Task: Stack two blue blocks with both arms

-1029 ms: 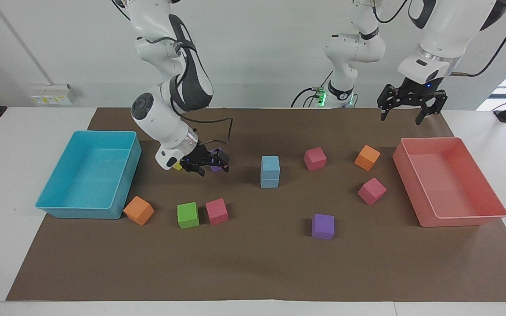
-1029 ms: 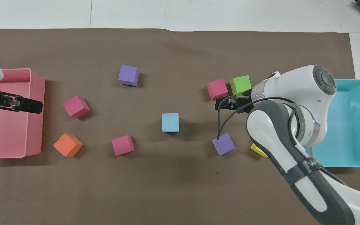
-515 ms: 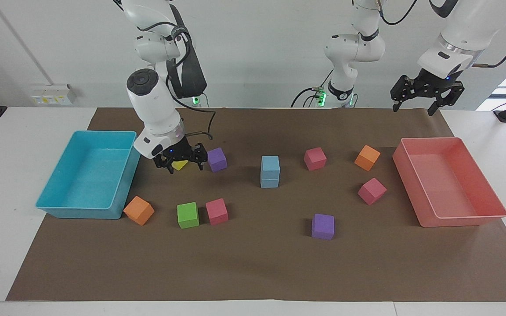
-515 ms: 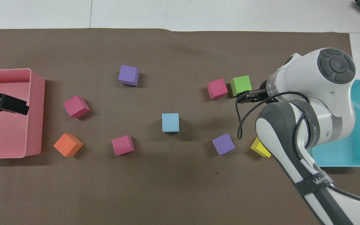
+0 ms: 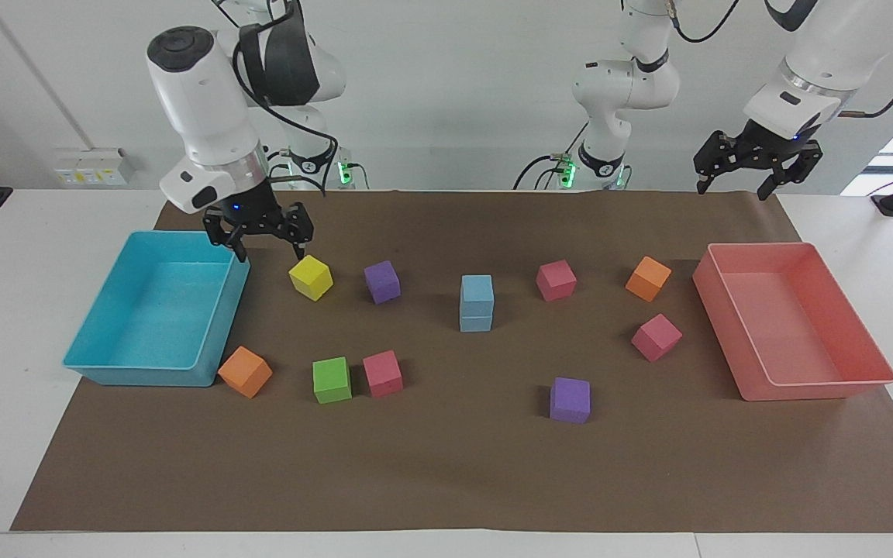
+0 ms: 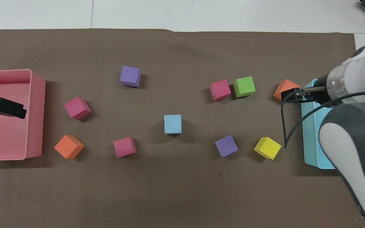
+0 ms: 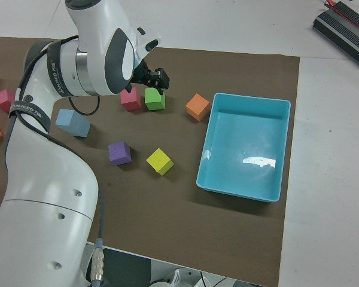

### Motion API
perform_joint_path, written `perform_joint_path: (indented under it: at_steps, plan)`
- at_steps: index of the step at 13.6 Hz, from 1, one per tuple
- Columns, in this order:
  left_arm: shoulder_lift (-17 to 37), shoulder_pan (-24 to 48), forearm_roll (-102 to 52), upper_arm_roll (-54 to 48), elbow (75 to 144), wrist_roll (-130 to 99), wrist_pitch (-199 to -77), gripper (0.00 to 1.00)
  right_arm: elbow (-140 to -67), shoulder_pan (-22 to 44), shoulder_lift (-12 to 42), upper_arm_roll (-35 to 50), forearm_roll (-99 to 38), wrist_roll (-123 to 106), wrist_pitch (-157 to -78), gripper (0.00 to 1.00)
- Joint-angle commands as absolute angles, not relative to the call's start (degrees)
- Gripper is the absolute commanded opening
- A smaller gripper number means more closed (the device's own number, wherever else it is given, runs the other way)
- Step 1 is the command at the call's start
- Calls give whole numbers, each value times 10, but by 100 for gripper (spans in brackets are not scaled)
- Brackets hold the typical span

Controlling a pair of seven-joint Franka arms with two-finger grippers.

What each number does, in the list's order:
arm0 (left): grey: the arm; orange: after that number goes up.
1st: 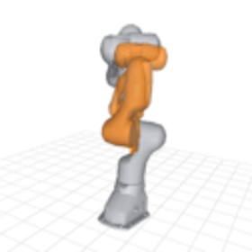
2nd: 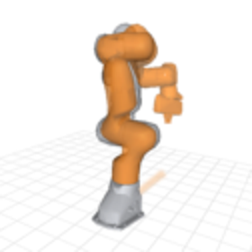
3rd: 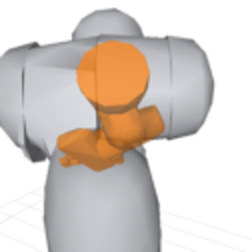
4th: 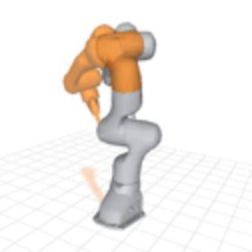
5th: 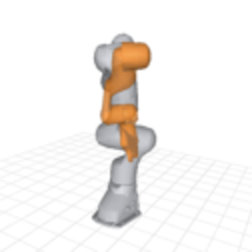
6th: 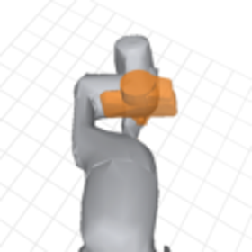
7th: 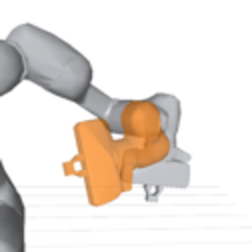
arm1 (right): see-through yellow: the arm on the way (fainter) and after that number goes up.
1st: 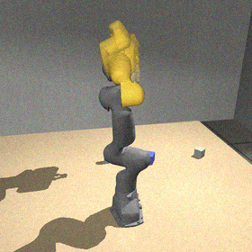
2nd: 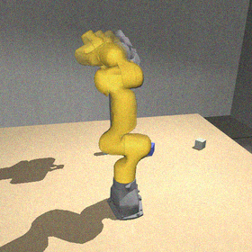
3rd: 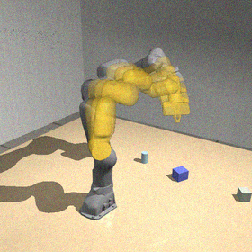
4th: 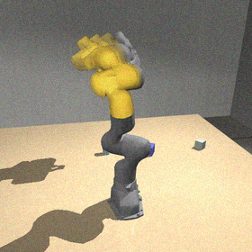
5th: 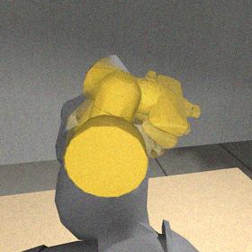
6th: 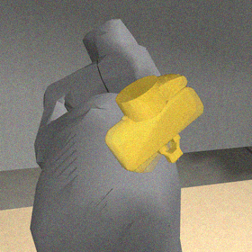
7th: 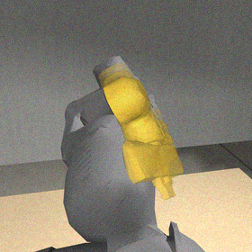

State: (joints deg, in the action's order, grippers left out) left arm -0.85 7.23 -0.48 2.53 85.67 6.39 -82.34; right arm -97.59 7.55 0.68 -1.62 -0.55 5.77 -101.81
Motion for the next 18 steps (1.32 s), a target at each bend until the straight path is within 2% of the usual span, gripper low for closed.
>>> perform_joint_path:
  at_steps: [1, 7, 10, 18]
  plan:
    - [-22, 62, -15, 20, 874, 62, -857, 100, -930, 53, 9, -11, 9, 60, -957, 100]
    - [-20, 62, -12, 21, 871, 62, -866, 100, -921, 34, -40, -27, 9, 27, -883, 100]
    - [-18, 59, -11, 21, 869, 62, -864, 100, -934, 31, -58, -27, 10, 12, -881, 100]
    - [-19, 59, -7, 20, 866, 60, -858, 100, -897, 28, -60, -68, 18, -77, -831, 100]
